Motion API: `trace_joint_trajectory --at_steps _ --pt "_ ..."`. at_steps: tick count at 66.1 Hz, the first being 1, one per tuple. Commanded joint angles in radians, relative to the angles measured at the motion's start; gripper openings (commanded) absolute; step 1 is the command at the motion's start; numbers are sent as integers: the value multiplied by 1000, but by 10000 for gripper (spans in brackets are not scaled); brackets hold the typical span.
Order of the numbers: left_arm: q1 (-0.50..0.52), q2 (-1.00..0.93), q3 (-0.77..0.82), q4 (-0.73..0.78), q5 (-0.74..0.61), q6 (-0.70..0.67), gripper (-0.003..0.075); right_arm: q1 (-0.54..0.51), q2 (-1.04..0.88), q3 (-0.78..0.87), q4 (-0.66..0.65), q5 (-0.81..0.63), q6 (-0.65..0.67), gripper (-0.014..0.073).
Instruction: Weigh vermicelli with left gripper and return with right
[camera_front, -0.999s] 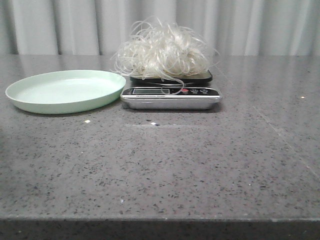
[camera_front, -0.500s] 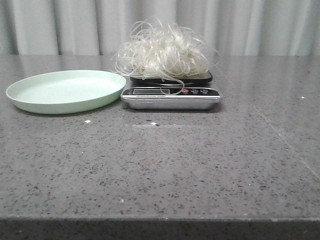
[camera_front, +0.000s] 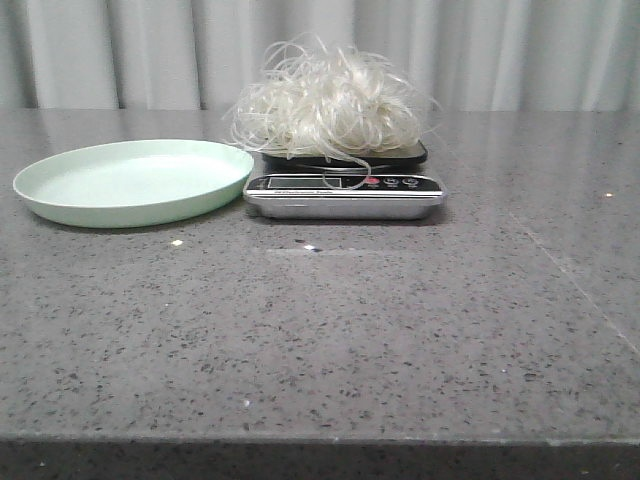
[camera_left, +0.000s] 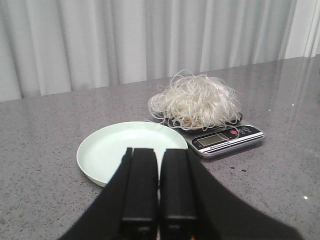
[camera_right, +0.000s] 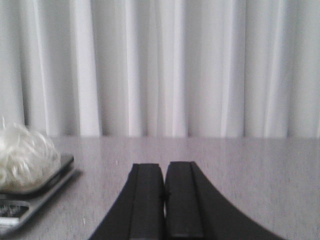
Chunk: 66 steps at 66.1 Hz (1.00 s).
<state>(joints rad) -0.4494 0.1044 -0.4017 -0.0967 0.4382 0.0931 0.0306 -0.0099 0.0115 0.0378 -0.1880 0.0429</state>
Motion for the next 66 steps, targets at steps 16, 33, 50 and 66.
trace_joint_trajectory --at_steps 16,33,50,66 --pt "3 12 -24 -3 -85 -10 127 2 294 -341 0 162 -8 167" --pt "3 12 -24 -3 -87 -10 127 22 520 -398 0 55 -8 167" --pt "3 12 -24 -6 -92 -10 127 206 654 -549 -32 183 -8 169" --pt "3 12 -24 -6 -93 -10 127 392 952 -933 -28 466 -8 379"
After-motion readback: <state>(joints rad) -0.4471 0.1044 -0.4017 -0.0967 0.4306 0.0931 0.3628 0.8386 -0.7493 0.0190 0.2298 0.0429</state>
